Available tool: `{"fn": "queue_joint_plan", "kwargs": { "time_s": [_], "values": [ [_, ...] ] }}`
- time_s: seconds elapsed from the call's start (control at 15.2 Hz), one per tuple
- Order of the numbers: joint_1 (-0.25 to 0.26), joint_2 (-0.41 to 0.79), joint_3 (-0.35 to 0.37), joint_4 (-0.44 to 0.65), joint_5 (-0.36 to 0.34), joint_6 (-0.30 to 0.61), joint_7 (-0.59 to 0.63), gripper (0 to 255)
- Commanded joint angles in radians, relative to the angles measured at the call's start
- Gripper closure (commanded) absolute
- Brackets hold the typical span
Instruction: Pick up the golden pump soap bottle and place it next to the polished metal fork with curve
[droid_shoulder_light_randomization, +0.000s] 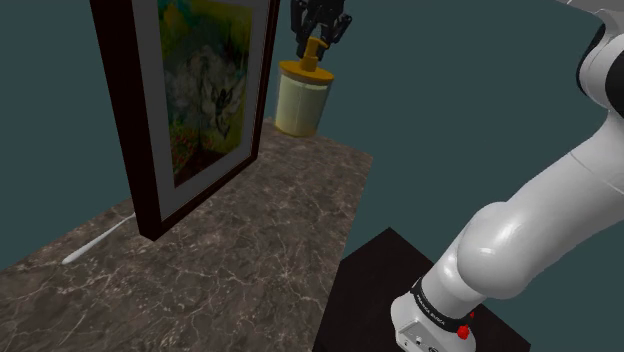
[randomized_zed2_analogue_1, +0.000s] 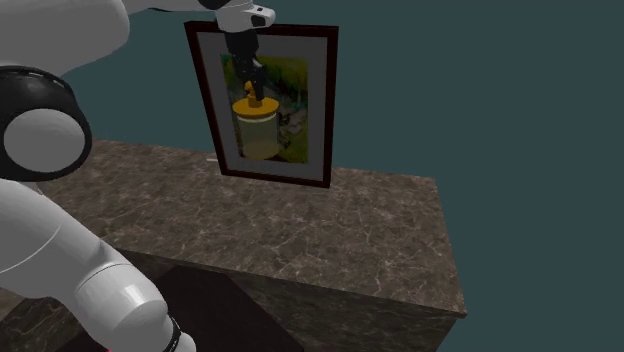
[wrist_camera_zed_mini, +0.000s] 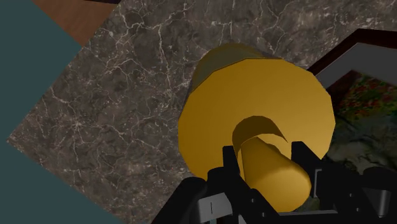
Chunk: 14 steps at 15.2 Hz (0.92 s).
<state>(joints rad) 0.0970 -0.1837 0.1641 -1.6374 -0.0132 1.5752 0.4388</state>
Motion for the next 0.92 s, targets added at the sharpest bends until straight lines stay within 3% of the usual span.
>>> {"fn": "queue_joint_plan", "kwargs": {
  "time_s": [0.0,0.46,0.86],
  "values": [
    [0.018,0.024,0.031,0.023,-0.005,0.0,0.051,255],
    [0.094,0.153,0.139,0.172,-0.047,-0.032,0.232,255],
    [0.189,0.322,0.22,0.377,-0.125,-0.092,0.387,255]
  ]
}}
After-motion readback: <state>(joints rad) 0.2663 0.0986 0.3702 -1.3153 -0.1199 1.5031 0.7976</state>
